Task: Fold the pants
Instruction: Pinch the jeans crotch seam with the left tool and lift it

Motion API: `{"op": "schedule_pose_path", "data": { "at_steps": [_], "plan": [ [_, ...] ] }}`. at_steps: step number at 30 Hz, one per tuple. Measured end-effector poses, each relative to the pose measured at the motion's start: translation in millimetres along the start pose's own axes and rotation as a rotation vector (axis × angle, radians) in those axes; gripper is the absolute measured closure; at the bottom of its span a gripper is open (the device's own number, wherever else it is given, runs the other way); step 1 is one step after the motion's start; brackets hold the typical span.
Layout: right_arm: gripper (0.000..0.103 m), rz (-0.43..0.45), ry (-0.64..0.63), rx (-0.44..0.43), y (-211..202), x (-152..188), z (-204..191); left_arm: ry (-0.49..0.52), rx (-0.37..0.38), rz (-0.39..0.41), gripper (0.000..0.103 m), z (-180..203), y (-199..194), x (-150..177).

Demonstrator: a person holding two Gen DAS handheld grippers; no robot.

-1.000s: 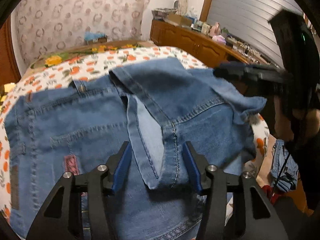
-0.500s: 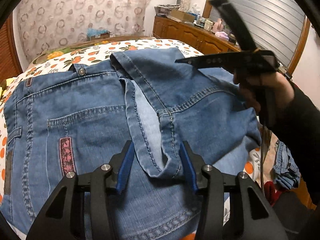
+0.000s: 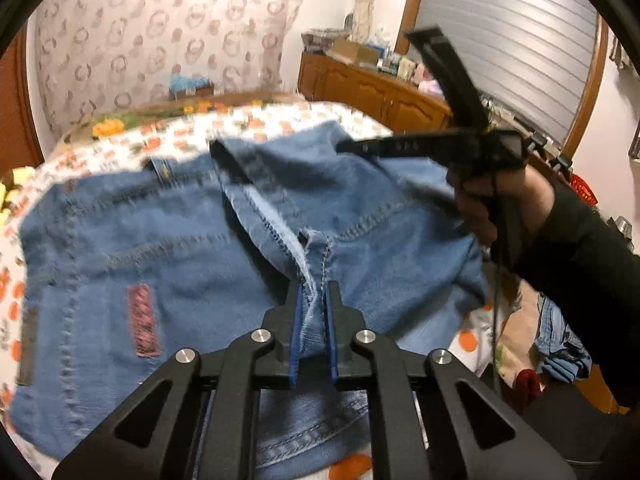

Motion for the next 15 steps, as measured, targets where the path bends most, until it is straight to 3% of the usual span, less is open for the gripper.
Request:
{"op": "schedule_pose_path", "data": {
  "at_steps": [10, 15],
  "plan": [
    [0.097, 0.143, -0.101, -0.070, -42.0, -11.1, -48.5, -0.061, -0.066, 0.149, 0.092, -41.0, -85.0, 11.2],
    [0.097, 0.175, -0.150, -0.111, -42.8, -18.8, -78.7, -0.112, -0.113, 0.180, 0.092, -67.5, -111.9, 27.0]
  ]
}}
Point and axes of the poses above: each gripper's, at about its wrist camera, not at the fingertips, and y roughly the way its jaws point, z to its right, x to its underside, the point moved 1 cm from there along y, roughly the way its jaws point, and after that the axes turned 14 degrees about -z, right-handed, at the moved point
